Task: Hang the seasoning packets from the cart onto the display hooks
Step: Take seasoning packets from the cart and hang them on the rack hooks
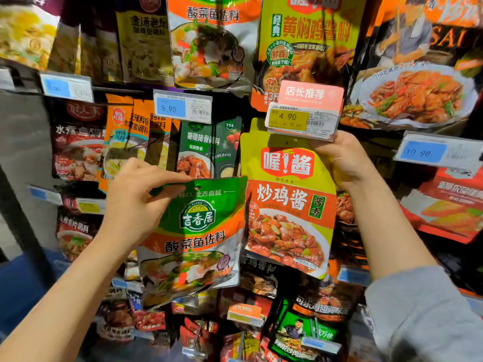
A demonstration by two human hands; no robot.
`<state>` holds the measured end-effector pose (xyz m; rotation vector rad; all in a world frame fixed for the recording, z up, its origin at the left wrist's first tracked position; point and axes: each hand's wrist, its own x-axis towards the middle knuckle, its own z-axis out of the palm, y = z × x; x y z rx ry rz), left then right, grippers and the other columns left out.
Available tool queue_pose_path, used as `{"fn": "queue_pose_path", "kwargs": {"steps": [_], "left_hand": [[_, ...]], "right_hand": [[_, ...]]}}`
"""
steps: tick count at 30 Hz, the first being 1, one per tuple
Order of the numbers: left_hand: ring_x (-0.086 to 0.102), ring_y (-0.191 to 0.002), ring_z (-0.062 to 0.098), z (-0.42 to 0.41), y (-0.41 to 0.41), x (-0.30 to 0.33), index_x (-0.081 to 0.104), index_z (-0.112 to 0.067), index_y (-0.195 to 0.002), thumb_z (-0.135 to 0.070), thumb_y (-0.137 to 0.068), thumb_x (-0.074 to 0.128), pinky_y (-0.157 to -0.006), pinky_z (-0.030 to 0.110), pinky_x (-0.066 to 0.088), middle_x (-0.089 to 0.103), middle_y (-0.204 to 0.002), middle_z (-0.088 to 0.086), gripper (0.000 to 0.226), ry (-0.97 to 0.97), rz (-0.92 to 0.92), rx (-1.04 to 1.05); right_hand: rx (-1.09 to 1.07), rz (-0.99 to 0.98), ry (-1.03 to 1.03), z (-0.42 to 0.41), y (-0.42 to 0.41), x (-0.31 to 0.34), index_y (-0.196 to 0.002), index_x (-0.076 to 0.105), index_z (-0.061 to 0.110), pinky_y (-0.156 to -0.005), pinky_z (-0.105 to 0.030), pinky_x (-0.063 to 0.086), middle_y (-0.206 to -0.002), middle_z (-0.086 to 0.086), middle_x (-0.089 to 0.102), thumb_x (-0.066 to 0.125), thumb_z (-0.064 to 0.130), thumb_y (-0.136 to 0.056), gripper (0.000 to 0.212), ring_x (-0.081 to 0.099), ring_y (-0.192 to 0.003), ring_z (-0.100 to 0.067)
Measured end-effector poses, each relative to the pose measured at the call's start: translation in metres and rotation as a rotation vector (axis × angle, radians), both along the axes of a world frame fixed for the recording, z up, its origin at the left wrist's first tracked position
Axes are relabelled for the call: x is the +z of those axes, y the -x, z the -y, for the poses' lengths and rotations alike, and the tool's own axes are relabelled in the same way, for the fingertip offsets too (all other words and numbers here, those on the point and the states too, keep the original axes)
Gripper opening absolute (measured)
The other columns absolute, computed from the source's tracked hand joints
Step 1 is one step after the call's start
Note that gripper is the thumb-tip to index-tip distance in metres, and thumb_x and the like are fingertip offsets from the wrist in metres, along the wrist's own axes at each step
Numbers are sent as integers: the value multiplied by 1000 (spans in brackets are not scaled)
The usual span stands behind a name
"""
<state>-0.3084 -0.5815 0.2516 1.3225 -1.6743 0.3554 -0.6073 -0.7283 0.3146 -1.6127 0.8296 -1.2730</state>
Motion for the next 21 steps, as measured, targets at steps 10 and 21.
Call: {"fn": "queue_pose_path", "kwargs": {"steps": [10,21], "left_hand": [[42,-78,15,-1,-4,-3,75,-18,-96,-18,-78,66,-65,30,30,58,-76,-12,21,0,13,-14],[36,-75,10,4,-6,-4,76,-16,-93,-18,-76,66,-62,24,26,64,-75,-7,20,-14,24,-27]], "right_hand": [[-170,-37,93,-1,-8,2,-93,65,19,-64,-25,54,-76,14,72,61,-1,-86,22,69,-74,-6],[-295,-65,295,0,-13,-3,-105,64,19,-66,-18,53,-92,17,68,61,-7,-85,33,65,-83,2]]}}
